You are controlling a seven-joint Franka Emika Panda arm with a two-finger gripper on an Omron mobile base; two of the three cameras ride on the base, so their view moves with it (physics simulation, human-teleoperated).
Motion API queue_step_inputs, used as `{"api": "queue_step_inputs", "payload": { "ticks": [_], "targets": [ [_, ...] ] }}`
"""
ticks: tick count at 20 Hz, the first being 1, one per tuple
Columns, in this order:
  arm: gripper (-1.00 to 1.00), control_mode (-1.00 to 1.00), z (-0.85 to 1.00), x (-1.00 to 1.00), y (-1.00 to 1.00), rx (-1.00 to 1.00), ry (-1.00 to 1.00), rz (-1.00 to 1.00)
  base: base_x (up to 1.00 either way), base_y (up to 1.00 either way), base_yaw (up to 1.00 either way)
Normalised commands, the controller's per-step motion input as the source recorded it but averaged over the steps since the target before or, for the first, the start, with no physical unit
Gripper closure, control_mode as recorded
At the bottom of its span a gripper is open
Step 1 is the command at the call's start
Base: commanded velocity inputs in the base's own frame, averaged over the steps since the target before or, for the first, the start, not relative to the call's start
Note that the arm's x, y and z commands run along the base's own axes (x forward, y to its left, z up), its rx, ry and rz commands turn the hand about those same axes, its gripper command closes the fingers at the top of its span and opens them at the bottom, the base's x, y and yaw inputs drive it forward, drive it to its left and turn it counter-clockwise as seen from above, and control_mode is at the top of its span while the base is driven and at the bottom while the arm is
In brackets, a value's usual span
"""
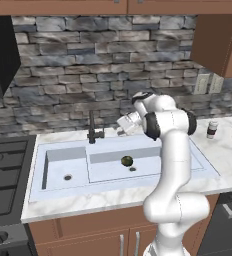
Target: Turn on the sink faucet. Then move the squash from the counter to the sink. Turn off the sink. Move the vegetable from the sink to the pot next to the stove. Finally move the pot to the front left burner.
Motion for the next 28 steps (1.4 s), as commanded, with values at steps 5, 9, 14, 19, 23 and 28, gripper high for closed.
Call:
{"api": "queue_step_inputs", "payload": {
  "ticks": [5,9,14,19,23,28],
  "targets": [
    [-1.00,-1.00,0.16,-0.82,-0.07,0.02,-0.15,-0.16,0.00,0.00,0.00],
    [-1.00,-1.00,0.35,-0.70,0.00,0.00,-0.09,-0.19,0.00,0.00,0.00],
    [-1.00,-1.00,0.44,-0.47,0.00,0.00,-0.04,-0.20,0.00,0.00,0.00],
    [-1.00,-1.00,0.43,-0.33,0.00,-0.03,0.01,-0.20,0.00,0.00,0.00],
    [-1.00,-1.00,0.48,-0.31,0.01,-0.05,0.06,-0.21,0.00,0.00,0.00],
    [-1.00,-1.00,0.47,-0.29,0.00,-0.09,0.10,-0.20,0.00,0.00,0.00]
  ]
}}
